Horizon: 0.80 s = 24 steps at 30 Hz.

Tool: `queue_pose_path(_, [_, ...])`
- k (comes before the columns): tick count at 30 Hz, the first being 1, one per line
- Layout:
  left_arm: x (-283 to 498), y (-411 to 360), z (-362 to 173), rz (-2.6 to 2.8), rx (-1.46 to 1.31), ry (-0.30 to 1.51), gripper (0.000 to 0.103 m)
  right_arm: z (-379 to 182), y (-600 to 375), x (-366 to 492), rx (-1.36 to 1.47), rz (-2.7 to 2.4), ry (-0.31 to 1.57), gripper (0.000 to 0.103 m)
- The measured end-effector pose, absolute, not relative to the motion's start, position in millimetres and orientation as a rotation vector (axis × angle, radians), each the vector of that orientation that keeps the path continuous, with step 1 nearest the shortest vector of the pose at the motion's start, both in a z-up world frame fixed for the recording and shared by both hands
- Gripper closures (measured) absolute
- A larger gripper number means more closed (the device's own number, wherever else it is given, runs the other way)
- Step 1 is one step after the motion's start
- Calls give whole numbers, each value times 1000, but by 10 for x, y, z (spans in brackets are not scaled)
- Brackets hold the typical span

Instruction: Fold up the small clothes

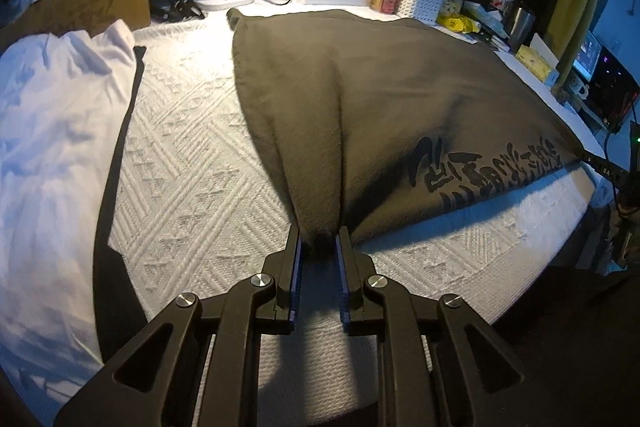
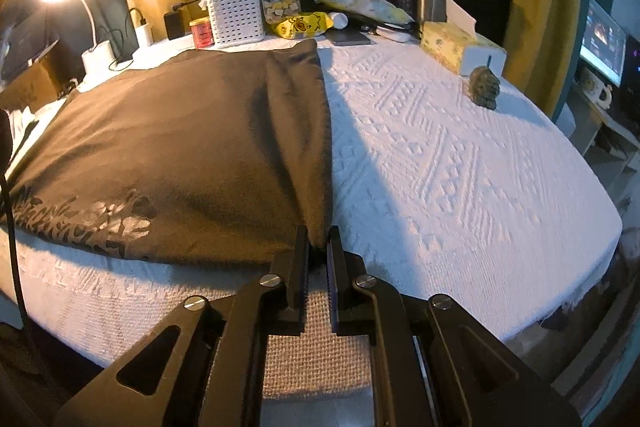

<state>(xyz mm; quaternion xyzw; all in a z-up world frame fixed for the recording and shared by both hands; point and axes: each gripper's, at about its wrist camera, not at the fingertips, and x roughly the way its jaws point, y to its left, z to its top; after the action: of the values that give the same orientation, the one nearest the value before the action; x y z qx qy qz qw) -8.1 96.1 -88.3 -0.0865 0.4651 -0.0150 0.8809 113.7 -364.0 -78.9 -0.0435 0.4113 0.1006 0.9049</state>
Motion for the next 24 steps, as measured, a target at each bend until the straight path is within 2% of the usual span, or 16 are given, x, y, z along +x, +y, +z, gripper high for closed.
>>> queue_pose_path(3, [-86,931,-811,-17,-170,992,87,-774,-3622,1138,-101,202,871,95])
queue_pose_path(4, [-86,925,-798,-16,-166,995,81,-765,-3608,1139,-106,198,875,95])
queue_pose_path(5, [-81,931,-788,-13,-163,997,65,-754,-3597,1145,-113,194,880,95])
queue_pose_path(6, [-79,943,-775,-7,-162,996,55,-748,-3598,1143,-112,191,880,94])
queue_pose_path(7, [-78,972,-749,0,-171,985,40,-726,-3608,1149,-104,186,877,92])
queue_pose_path(10, [-41,1052,-697,8,-201,964,39,-661,-3640,1166,-96,163,862,86])
queue_pose_path(24, [612,1331,-690,63,-185,944,39,-576,-3565,1651,-75,161,863,85])
